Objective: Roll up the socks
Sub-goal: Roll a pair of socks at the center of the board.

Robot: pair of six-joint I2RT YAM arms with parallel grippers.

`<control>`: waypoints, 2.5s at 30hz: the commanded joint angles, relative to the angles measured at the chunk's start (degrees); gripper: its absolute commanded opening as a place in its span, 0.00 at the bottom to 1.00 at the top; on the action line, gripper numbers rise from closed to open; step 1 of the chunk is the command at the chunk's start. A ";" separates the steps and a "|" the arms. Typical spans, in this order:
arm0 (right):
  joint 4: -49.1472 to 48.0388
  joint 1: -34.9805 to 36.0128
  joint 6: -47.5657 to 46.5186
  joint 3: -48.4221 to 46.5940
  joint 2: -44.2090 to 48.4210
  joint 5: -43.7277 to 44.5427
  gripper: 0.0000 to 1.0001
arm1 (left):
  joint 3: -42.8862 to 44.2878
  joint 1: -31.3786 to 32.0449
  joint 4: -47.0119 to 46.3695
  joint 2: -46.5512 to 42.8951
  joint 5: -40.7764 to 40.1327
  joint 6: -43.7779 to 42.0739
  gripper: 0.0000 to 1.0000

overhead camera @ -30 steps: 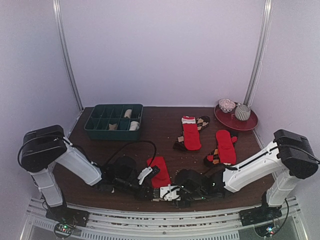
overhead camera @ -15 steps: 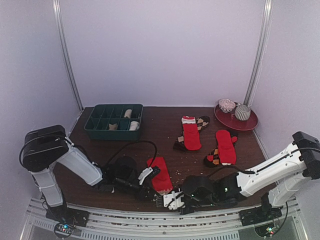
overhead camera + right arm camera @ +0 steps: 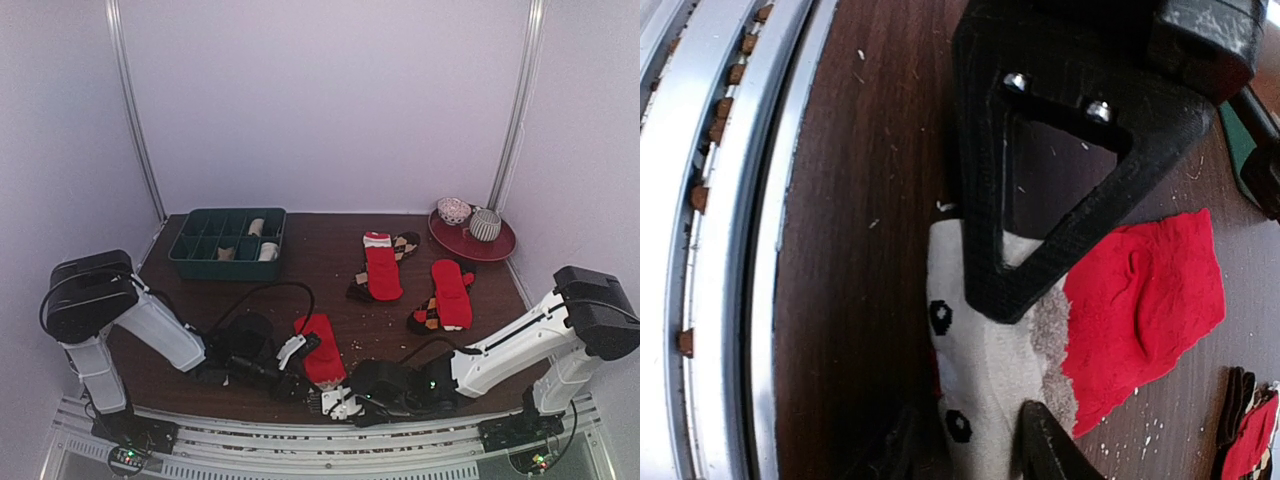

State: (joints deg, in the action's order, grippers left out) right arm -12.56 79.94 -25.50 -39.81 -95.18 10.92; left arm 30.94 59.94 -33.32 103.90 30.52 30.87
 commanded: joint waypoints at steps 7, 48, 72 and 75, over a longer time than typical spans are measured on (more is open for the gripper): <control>-0.76 -3.23 2.16 -0.87 -5.94 3.70 0.24 | -4.95 0.44 17.13 4.92 -1.84 -2.99 0.00; 28.52 -20.99 37.27 -18.13 -25.90 -52.61 0.07 | -13.04 6.35 -12.42 -16.43 -12.79 -18.80 0.64; 24.63 -21.43 39.91 -16.95 -26.52 -53.78 0.07 | -12.12 6.59 -11.28 -6.94 -13.28 -12.35 0.00; 24.34 -21.44 40.08 -17.16 -26.61 -53.72 0.08 | -11.44 6.58 -8.76 -5.93 -13.38 -11.28 0.00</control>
State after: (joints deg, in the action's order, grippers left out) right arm 2.57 57.98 13.96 -60.77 -115.59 -53.43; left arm 18.31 66.11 -45.50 95.94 18.06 17.54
